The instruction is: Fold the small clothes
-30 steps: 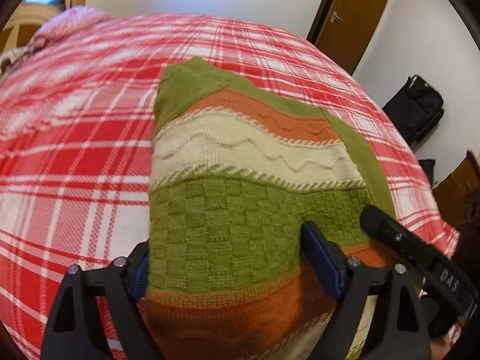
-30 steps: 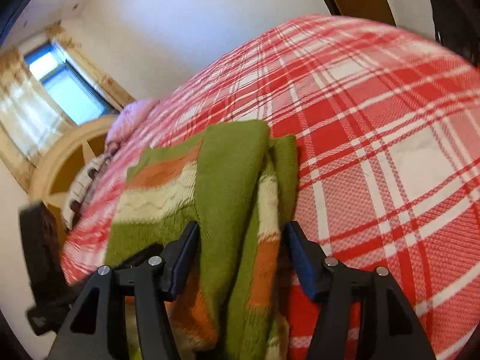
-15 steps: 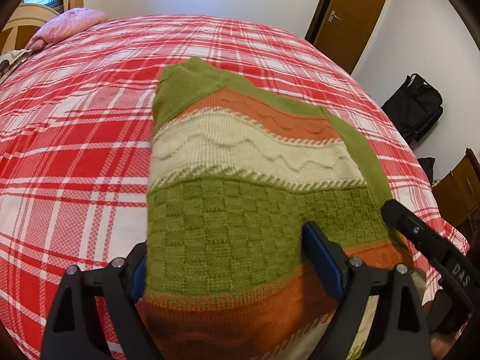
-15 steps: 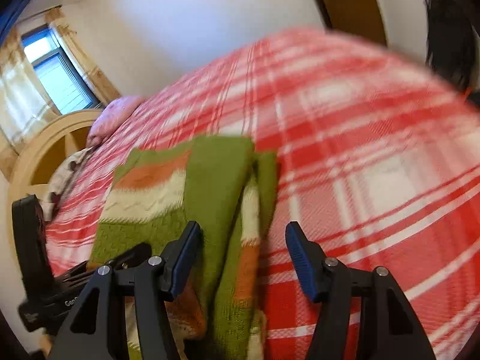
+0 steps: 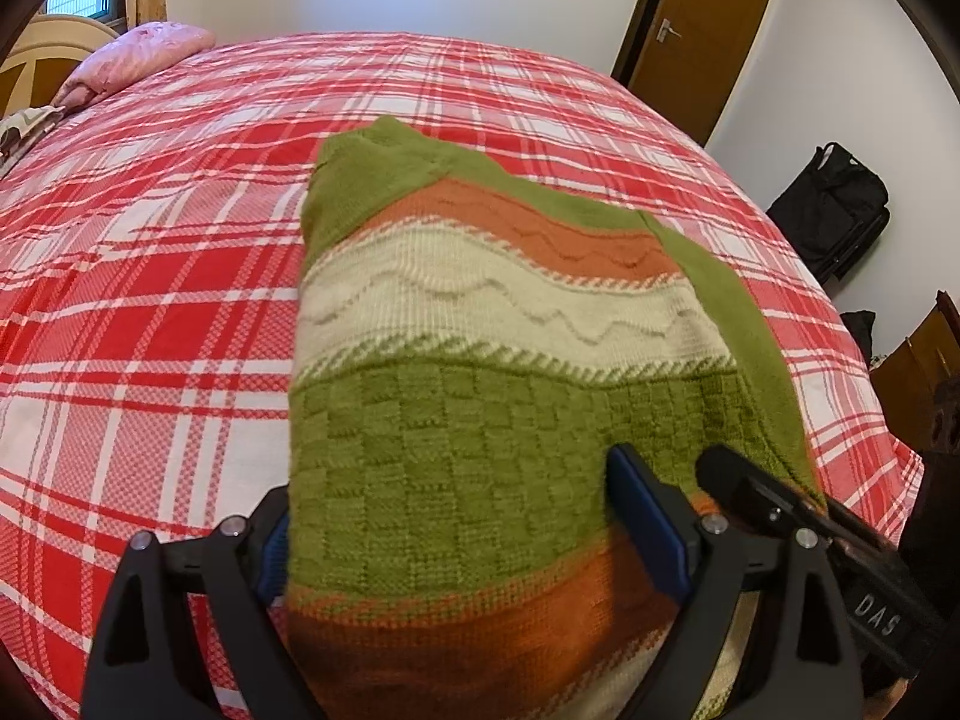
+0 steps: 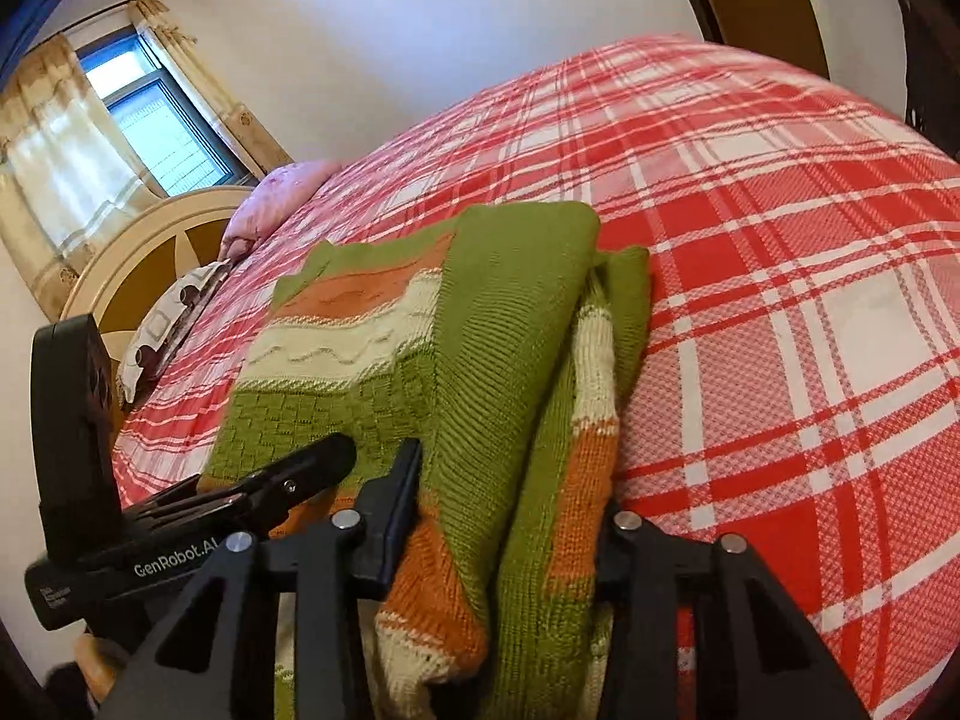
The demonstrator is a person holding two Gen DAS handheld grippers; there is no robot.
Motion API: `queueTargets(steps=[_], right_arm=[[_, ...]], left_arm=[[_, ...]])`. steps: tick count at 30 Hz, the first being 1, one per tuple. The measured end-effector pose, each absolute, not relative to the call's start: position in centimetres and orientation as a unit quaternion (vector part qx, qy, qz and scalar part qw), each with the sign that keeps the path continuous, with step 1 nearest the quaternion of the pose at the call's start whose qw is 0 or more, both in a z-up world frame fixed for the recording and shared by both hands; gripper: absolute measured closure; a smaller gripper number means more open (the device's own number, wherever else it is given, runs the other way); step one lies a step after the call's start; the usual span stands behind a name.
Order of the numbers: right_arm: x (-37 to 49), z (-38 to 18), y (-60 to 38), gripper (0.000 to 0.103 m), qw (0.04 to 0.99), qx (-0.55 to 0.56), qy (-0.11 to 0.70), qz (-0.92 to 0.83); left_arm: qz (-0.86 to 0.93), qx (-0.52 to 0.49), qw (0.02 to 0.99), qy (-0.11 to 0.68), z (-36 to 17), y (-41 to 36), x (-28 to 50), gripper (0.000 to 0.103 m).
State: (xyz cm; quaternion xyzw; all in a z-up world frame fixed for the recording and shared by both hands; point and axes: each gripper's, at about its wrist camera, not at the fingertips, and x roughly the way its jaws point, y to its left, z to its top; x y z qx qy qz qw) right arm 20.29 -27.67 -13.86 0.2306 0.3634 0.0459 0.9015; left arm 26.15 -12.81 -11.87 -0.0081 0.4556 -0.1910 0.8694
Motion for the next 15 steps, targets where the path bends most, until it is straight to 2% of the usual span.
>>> queueTargets(steps=[3,10,15], right_arm=[[20.6,-13.4,-26.5,0.062,0.911,0.199,0.361,0.026],[19.9,-12.0,-23.7,0.068,0.932,0.098,0.347,-0.031],[18.6,-11.1,-22.6,0.072,0.939,0.089,0.329,-0.038]], left_arm=[[-0.192,-0.001,0.873,0.449,-11.7,-13.0,25.9,0.014],[-0.191,0.016,0.881,0.433,-11.0,-13.3,25.1,0.038],[-0.184,0.026,0.884,0.429,-9.9,-13.3,24.3,0.055]])
